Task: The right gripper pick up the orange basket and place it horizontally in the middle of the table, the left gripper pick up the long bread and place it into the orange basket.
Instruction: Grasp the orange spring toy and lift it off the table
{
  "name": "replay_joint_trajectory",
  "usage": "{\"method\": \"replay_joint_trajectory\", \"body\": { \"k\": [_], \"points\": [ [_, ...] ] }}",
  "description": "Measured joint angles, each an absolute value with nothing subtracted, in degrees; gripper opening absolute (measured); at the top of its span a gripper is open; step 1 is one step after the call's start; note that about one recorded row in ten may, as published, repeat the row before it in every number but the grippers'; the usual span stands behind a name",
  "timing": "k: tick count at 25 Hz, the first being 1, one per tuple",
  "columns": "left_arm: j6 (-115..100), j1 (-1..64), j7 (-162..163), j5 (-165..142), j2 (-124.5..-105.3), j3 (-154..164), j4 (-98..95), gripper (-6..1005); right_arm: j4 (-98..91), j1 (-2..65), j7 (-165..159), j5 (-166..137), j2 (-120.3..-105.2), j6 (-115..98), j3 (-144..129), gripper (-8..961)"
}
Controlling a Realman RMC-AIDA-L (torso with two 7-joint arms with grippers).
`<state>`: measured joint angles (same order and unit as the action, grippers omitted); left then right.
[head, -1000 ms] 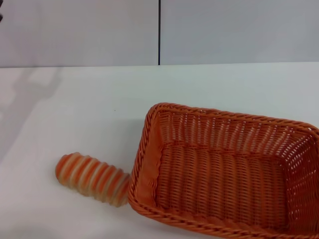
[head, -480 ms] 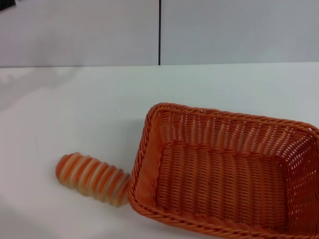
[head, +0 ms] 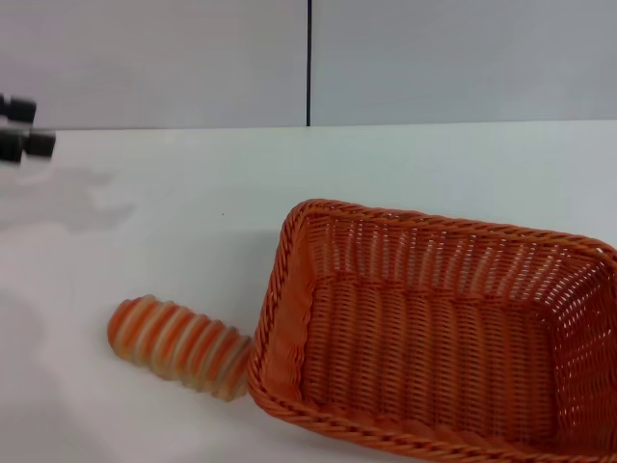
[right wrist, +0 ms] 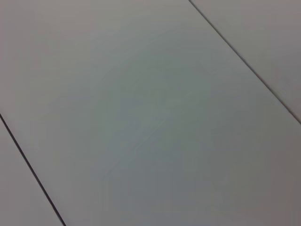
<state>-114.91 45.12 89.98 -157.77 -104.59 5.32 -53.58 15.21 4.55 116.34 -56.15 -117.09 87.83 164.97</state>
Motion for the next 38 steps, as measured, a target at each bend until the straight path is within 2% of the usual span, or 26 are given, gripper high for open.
{"method": "replay_joint_trajectory", "body": {
  "k": [1, 3, 4, 10, 20, 22, 28, 38],
  "points": [
    [-114.91, 45.12, 89.98, -157.77, -104.59, 5.32, -53.58, 676, 15.20, 4.53, 116.35, -56.16, -117.13, 87.73, 164.96, 595],
    [-115.00, 42.59, 92.54, -154.70, -107.82, 13.20, -59.20, 676, 15.20, 4.45, 116.36, -56.17, -117.20, 87.61, 164.96, 594],
    [-115.00, 42.59, 92.54, -154.70, -107.82, 13.20, -59.20, 676, 15.20, 4.45, 116.36, -56.17, -117.20, 87.61, 164.96, 593],
    [-114.00, 38.72, 93.44, -152.24, -112.44, 19.45, -61.45, 676, 15.20, 4.21, 116.37, -56.04, -117.32, 86.87, 164.97, 594],
    [-111.03, 35.75, 93.67, -152.59, -114.25, 24.19, -60.76, 676, 14.97, 4.47, 116.23, -56.04, -117.13, 86.04, 164.97, 595],
    [-110.32, 35.18, 93.70, -152.63, -114.58, 25.36, -60.61, 676, 14.00, 4.59, 115.71, -55.97, -116.63, 85.74, 164.97, 595],
    [-107.08, 32.96, 93.22, -152.93, -116.72, 29.67, -60.21, 677, 13.54, 4.50, 114.66, -55.81, -116.37, 85.84, 164.97, 594],
    [-104.38, 31.80, 91.26, -152.52, -117.63, 30.02, -58.39, 677, 13.09, 4.39, 112.68, -54.66, -116.47, 85.68, 165.06, 594]
  ]
}}
